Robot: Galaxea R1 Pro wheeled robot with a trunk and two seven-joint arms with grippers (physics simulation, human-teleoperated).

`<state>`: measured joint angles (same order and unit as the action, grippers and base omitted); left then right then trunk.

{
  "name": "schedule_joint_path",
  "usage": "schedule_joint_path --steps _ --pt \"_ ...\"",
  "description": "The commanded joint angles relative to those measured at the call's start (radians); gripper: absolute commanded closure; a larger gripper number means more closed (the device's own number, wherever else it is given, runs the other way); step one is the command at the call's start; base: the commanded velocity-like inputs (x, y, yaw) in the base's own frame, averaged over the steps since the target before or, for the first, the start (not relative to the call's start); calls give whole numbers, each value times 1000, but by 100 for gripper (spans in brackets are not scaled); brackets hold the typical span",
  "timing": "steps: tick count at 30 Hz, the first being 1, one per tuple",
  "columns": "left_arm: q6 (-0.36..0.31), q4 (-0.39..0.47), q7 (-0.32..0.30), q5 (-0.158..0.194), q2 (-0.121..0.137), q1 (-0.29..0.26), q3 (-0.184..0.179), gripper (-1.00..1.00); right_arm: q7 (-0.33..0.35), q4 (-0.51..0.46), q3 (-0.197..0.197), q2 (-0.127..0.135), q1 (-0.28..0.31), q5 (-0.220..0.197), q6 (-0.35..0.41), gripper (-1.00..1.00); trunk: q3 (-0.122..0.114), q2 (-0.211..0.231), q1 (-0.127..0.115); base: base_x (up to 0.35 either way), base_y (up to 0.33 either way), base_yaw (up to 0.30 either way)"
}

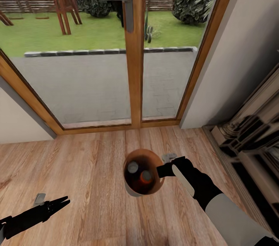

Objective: Put the three can of soda from the living room inside the tash can in the kitchen.

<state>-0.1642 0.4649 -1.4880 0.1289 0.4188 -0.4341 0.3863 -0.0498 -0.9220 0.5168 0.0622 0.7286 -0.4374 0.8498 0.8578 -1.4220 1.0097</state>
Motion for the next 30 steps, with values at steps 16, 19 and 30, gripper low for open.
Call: schedule_joint_path --steps 16,19,30 --pt "0 0 0 0 0 0 -1 -100 5 -3 1 -2 0 -23 -102 100 16 -35 19 0 0 0" --pt "0 0 0 0 0 0 -1 -100 5 -3 0 -2 1 -23 -103 100 25 -56 31 0 0 0" --pt "0 0 0 0 -1 0 -1 -100 5 -3 0 -1 0 -22 -103 100 59 -133 73 0 0 0"
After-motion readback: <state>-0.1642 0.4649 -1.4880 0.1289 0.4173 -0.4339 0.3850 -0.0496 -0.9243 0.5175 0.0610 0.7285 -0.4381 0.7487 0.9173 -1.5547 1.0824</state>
